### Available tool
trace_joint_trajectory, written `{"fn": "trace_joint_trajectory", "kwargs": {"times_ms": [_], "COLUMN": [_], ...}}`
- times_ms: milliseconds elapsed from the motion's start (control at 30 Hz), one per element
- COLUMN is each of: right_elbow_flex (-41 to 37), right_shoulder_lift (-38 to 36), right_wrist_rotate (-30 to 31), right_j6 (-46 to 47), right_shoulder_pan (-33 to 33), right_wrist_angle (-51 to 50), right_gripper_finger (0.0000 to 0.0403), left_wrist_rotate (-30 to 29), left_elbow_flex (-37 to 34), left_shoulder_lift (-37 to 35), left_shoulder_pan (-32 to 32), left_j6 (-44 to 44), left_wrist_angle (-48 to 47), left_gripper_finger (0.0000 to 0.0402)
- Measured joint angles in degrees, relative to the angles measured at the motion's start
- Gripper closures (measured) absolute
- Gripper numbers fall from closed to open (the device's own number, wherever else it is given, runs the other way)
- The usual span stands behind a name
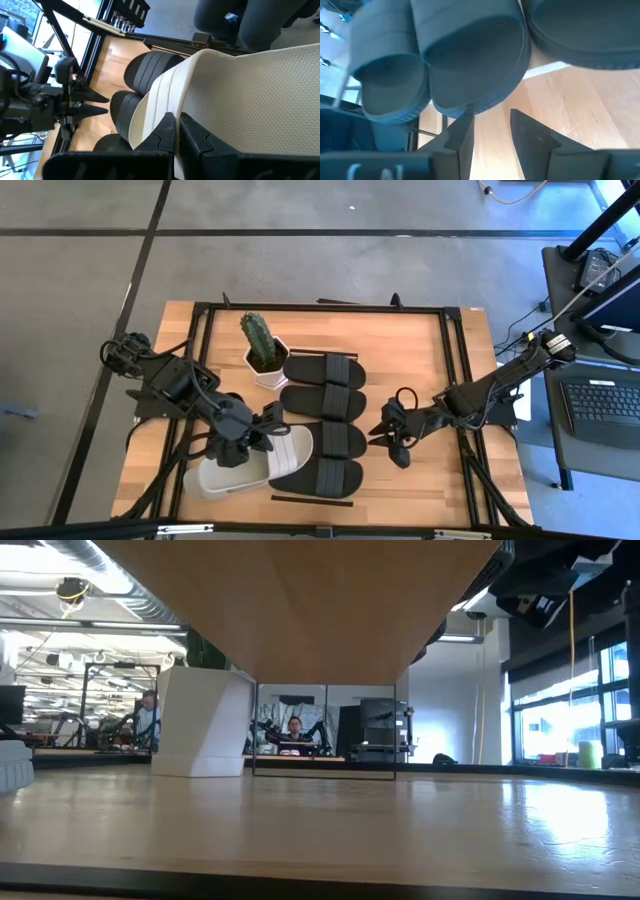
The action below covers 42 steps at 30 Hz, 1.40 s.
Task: Pick and place slides into the shelf
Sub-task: Put the gray slide under the shelf
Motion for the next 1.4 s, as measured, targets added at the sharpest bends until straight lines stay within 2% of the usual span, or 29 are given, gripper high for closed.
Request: {"fn": "trace_joint_trajectory", "kwargs": {"times_ms": [367, 533, 767, 1033, 1167, 1400], "right_elbow_flex": [0.0, 0.0, 0.0, 0.0, 0.0, 0.0], "right_shoulder_lift": [-6.2, -8.7, -10.3, -10.4, -10.4, -10.4], "right_wrist_rotate": [1.8, 1.4, 0.0, 0.0, 0.0, 1.1], "right_j6": [-0.3, 1.1, -6.5, -9.1, -10.5, -10.6], "right_shoulder_pan": [0.0, -0.7, -1.2, -1.2, -1.2, -2.1], "right_wrist_angle": [-1.7, 3.5, 15.1, 17.8, 18.0, 19.5], "right_gripper_finger": [0.0275, 0.0275, 0.0275, 0.0272, 0.0239, 0.0128], "left_wrist_rotate": [0.0, 0.0, 0.0, 0.7, 1.3, 1.3], "left_elbow_flex": [0.0, 0.0, 0.0, 0.0, 0.0, 0.0], "left_shoulder_lift": [0.0, 0.0, 0.0, 0.0, 0.0, 0.0], "left_shoulder_pan": [0.0, 0.0, 0.0, 0.0, 0.0, 0.0], "left_j6": [1.2, 4.1, 4.5, 4.5, 4.5, 4.8], "left_wrist_angle": [0.0, 0.6, 0.7, 0.7, 0.7, 0.7], "left_gripper_finger": [0.0401, 0.0401, 0.0401, 0.0401, 0.0401, 0.0401]}}
